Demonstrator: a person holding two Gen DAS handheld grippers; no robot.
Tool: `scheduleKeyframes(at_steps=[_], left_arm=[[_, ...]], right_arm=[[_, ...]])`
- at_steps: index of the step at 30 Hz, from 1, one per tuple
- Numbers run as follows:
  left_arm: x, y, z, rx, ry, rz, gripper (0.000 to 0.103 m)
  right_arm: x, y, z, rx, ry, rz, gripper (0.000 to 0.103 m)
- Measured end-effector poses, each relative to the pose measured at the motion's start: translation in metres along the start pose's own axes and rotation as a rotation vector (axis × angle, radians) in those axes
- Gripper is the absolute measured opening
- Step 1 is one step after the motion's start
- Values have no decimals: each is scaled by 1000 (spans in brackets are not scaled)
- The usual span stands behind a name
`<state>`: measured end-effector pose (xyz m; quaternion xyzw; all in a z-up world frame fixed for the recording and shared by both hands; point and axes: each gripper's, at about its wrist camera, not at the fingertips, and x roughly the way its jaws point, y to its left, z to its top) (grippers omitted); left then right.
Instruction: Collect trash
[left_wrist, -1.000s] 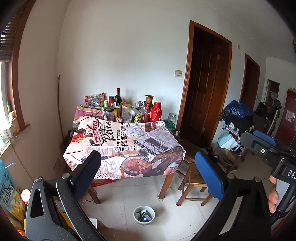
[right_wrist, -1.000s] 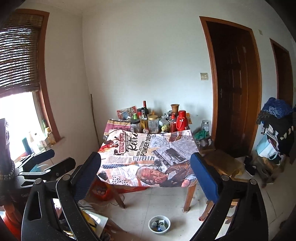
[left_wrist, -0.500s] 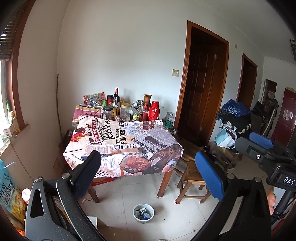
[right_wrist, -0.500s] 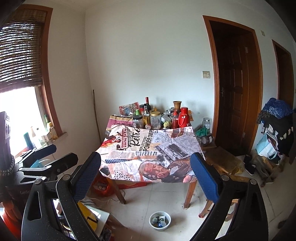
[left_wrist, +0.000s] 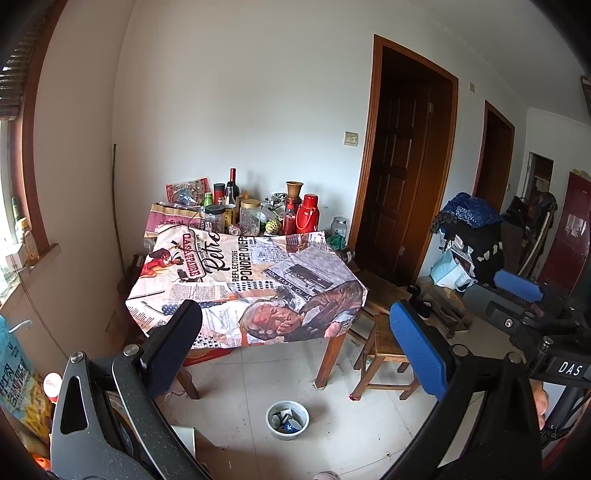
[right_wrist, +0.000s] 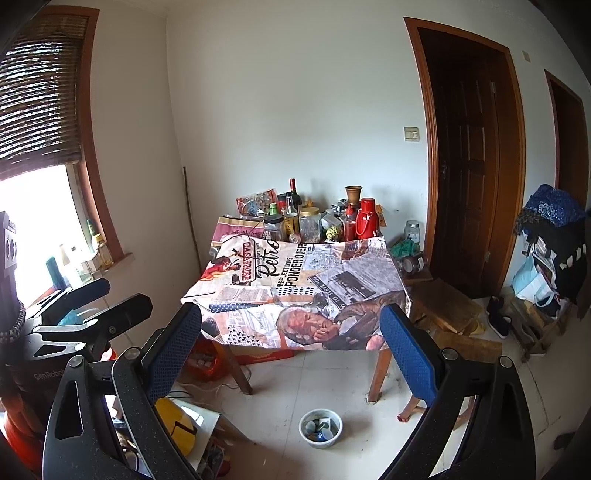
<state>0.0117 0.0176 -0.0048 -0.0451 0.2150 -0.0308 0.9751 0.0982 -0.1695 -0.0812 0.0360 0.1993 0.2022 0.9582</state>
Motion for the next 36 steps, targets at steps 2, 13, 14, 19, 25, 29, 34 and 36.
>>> scheduleKeyframes(at_steps=[2, 13, 14, 19, 25, 29, 34, 36], left_arm=[[1, 0, -1, 0, 3, -1, 102], [3, -2, 0, 2, 7, -4, 102], [3, -2, 1, 3, 7, -5, 102], [4, -4, 1, 3, 8, -4, 102], [3, -4, 2, -1, 4, -8, 102], [4, -2, 2, -3, 2, -10, 102], [3, -1, 3, -4, 2, -8, 102], [3, -1, 2, -6, 2, -10, 102]], right_arm=[[0, 1, 0, 0, 0, 2, 96], [0, 2, 0, 2, 0, 2, 96], [0, 2, 0, 2, -2, 2, 96], [1, 2, 0, 0, 1, 0, 96], [2, 2, 1, -4, 3, -1, 96], [2, 1, 1, -4, 2, -1, 96], [1, 0, 0, -3, 4, 0, 96], [1, 0, 0, -3, 5, -2, 96]])
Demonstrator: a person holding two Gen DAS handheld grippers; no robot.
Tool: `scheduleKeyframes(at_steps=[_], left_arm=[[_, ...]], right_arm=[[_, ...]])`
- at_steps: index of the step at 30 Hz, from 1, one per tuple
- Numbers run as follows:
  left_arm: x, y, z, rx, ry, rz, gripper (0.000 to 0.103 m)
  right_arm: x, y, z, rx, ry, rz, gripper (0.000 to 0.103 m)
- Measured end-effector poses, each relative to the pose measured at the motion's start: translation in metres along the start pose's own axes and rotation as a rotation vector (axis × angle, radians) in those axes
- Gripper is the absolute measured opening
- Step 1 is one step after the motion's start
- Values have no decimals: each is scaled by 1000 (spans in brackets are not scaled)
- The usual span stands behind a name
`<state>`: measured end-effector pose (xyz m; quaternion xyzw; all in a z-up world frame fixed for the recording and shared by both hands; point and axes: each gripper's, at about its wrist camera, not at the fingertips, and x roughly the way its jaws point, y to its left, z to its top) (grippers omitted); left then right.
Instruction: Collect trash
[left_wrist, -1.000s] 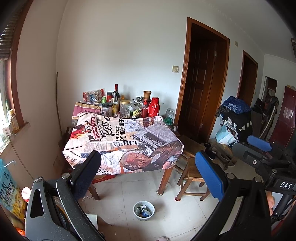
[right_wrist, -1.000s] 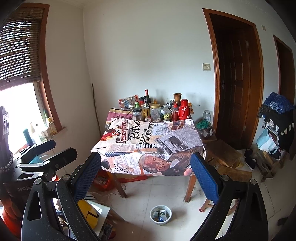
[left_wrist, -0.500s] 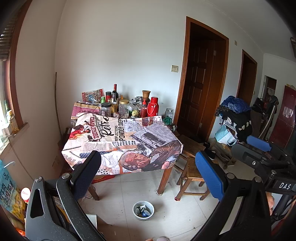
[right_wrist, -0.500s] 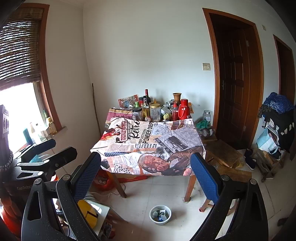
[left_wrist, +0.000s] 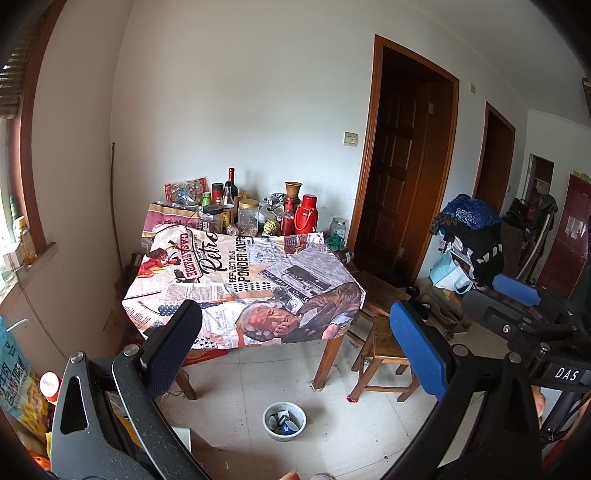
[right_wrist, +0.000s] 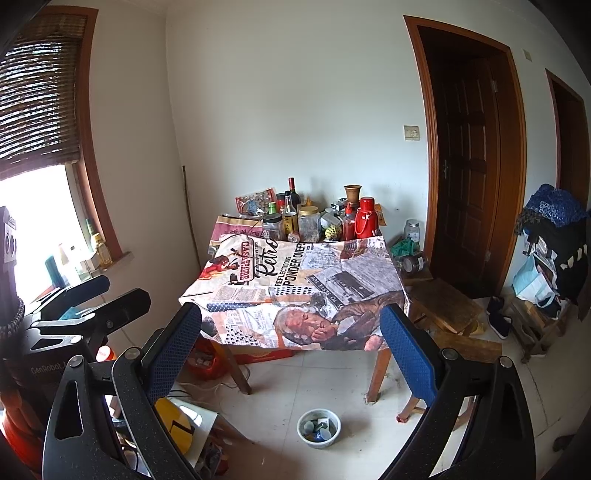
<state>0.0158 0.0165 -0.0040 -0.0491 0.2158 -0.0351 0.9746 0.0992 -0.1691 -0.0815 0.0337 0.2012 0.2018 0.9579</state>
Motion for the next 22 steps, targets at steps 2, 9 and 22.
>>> scheduleKeyframes(at_steps=[2, 9, 22], left_arm=[[1, 0, 0, -7, 2, -2, 102], [8, 1, 1, -9, 21, -4, 102], [22, 0, 2, -3, 27, 6, 102]], right_arm=[[0, -1, 1, 2, 2, 0, 96], [0, -1, 1, 2, 3, 0, 96], [15, -6, 1, 11, 20, 10, 96]])
